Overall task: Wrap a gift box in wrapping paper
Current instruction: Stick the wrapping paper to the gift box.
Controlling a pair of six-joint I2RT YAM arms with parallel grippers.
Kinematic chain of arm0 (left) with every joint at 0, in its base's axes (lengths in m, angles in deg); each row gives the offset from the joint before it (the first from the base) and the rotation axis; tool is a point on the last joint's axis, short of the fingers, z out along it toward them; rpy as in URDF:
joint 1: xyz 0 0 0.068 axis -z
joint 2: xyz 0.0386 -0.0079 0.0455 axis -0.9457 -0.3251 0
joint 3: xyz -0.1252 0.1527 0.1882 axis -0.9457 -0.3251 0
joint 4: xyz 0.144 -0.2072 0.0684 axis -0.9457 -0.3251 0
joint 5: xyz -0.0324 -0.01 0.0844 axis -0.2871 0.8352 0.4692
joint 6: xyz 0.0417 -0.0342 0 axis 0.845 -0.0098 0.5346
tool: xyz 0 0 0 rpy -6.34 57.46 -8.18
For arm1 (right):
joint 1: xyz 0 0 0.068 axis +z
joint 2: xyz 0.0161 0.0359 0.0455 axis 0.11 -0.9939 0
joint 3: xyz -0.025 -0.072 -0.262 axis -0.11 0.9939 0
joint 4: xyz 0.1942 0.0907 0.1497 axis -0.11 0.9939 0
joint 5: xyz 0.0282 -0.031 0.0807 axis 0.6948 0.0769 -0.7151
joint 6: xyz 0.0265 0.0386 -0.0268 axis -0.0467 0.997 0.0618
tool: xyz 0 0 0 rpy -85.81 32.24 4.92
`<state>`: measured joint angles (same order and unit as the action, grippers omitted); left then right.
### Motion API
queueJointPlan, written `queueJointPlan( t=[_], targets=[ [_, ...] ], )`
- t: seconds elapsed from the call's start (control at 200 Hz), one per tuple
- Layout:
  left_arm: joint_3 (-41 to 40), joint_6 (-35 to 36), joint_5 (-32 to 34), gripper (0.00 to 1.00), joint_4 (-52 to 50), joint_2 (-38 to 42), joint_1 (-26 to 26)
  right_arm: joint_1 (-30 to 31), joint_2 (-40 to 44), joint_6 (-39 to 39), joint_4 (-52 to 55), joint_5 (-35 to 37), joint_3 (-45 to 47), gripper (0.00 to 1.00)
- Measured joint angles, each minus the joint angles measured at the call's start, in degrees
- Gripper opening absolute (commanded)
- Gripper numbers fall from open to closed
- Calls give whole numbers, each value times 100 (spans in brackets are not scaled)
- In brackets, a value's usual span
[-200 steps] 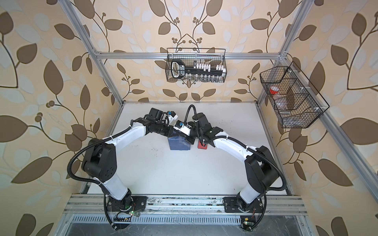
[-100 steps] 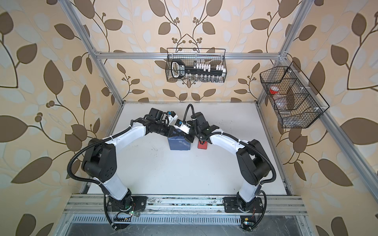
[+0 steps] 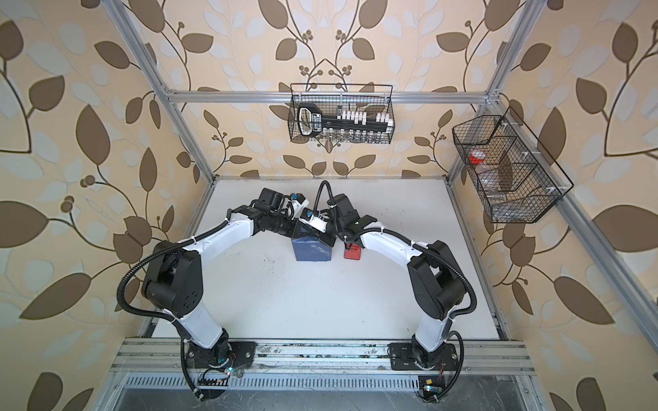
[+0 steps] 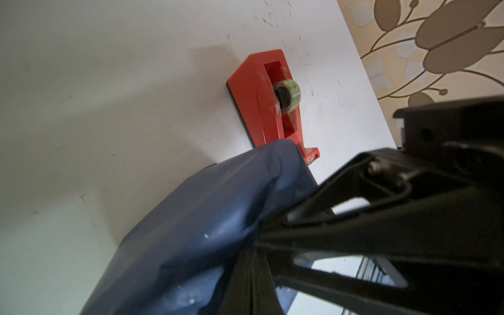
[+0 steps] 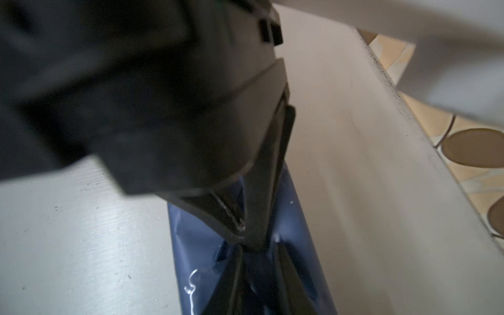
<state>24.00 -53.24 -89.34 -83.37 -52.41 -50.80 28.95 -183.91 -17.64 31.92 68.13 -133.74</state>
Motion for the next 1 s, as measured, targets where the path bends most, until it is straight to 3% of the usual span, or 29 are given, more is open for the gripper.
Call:
queueJointPlan(
  t=[0.28, 0.46, 0.72, 1.0],
  targets=[
    [-15, -9, -31, 0, 9, 2, 0, -166, 905, 151, -146, 138, 66, 29],
    [-15, -26, -37, 0, 9, 2, 0, -680, 1484, 1187, -525, -553, 361, 0],
    [-15, -50, -42, 0, 11, 2, 4, -595, 894, 2916, -918, -1438, 675, 0],
    [-17, -61, -42, 0, 15, 2, 9, -411, 208, 3390, -876, -1469, 667, 0]
  ],
)
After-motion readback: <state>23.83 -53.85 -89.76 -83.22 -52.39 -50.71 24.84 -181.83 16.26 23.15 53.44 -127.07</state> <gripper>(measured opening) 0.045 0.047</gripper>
